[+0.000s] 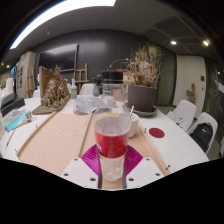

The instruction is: Pour water

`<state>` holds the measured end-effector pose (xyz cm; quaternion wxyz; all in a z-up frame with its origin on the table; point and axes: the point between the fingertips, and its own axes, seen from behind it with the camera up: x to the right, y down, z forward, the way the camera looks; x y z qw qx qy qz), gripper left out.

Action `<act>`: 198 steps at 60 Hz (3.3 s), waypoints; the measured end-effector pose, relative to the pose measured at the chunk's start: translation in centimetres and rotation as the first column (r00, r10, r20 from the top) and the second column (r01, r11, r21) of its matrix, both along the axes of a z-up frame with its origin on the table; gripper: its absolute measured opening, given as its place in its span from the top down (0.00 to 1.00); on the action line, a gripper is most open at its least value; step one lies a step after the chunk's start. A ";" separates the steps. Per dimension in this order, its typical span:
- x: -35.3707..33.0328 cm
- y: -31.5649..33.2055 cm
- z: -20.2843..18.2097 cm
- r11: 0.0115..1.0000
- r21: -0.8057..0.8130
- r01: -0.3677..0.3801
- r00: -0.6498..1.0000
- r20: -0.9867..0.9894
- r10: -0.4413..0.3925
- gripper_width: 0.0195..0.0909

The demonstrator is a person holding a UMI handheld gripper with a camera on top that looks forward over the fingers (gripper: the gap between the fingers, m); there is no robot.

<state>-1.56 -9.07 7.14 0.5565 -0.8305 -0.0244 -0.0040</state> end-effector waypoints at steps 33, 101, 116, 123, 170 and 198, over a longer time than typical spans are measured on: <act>-10.5 8.4 14.1 0.996 -0.036 -0.076 0.525 -0.851 0.009 0.91; -4.0 17.8 23.1 0.971 0.118 -0.209 0.522 -0.826 0.213 0.91; 8.6 19.6 25.4 0.945 0.284 -0.163 0.907 -0.334 0.257 0.91; 14.3 20.6 20.3 0.957 0.249 -0.146 0.974 -0.131 0.182 0.91; 22.6 20.3 -0.3 1.000 -0.023 -0.007 0.997 -0.075 0.005 0.43; 16.6 3.1 8.7 0.978 -0.184 0.099 0.994 -0.035 -0.108 0.07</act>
